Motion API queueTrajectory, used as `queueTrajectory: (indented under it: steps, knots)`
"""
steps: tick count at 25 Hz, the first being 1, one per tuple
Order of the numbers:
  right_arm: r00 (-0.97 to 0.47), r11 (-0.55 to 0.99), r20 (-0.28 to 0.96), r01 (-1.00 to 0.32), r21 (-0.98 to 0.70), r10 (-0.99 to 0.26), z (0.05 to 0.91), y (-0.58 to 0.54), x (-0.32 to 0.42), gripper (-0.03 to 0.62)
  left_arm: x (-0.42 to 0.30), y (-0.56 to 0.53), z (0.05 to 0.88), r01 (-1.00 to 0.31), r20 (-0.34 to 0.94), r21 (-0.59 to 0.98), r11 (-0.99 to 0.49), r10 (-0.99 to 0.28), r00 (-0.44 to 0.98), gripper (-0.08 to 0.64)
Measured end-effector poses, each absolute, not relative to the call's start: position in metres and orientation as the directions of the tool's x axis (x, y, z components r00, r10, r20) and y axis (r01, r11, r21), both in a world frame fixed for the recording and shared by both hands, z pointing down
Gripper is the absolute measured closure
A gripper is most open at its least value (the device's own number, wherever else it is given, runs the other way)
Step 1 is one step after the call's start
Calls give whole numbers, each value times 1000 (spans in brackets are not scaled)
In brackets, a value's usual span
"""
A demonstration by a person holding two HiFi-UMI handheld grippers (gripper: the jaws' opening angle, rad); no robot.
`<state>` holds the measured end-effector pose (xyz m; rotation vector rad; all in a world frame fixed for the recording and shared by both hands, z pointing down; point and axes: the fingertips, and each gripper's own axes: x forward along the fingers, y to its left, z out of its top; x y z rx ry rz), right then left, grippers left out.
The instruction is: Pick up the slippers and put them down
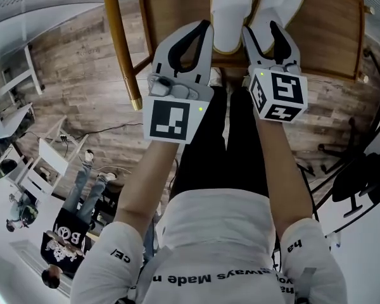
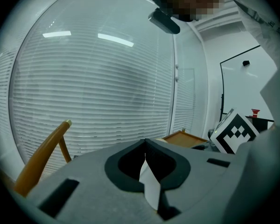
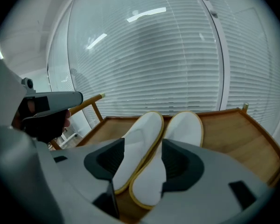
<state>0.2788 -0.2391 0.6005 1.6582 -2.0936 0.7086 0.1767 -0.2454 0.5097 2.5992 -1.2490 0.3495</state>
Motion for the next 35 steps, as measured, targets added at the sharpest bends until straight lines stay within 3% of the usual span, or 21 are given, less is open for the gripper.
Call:
queueTrajectory:
  steps: [13, 30, 35]
  knots:
    - [-177, 122, 620, -984, -130, -764, 647, -266, 287, 357, 179, -267, 556, -799, 327, 128, -588, -736, 593, 549]
    - [-105, 77, 611, -994, -73, -784, 642, -298, 294, 356, 174, -272, 559, -793, 331, 138, -594, -727, 602, 549]
    - [-90, 80, 592, -996, -44, -801, 641, -302, 296, 448, 174, -275, 558, -791, 333, 136, -597, -724, 604, 549]
